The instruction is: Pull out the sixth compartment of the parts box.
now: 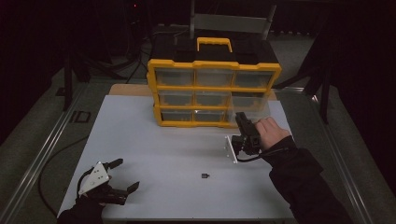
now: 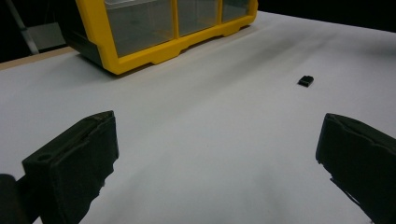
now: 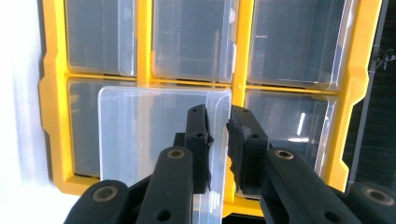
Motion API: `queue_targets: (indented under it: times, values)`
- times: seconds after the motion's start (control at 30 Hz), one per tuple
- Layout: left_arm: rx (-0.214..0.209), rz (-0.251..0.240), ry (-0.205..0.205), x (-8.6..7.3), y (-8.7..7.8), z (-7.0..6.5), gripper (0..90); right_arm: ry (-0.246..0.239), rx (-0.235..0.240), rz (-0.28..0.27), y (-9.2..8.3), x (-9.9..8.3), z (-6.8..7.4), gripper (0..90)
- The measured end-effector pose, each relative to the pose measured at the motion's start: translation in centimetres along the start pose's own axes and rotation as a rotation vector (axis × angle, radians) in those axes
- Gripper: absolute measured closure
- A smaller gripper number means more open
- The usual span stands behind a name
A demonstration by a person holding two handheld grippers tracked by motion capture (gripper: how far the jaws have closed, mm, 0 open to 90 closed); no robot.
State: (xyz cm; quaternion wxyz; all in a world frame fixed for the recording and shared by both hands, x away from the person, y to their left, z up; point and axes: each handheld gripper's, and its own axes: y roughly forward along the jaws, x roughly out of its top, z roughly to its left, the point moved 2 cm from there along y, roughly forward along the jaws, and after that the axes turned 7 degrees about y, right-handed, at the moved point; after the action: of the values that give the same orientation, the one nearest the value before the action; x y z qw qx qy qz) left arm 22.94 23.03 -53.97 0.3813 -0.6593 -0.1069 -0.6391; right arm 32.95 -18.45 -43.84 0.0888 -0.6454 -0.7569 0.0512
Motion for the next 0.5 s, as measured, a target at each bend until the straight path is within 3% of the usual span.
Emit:
queue_targets:
  times: [0.5]
  values:
    - [0.000,0.003,-0.001,-0.03,0.04,-0.01,0.5,0.008,-0.011,-0.013,-0.27,-0.37,0.51,78.5]
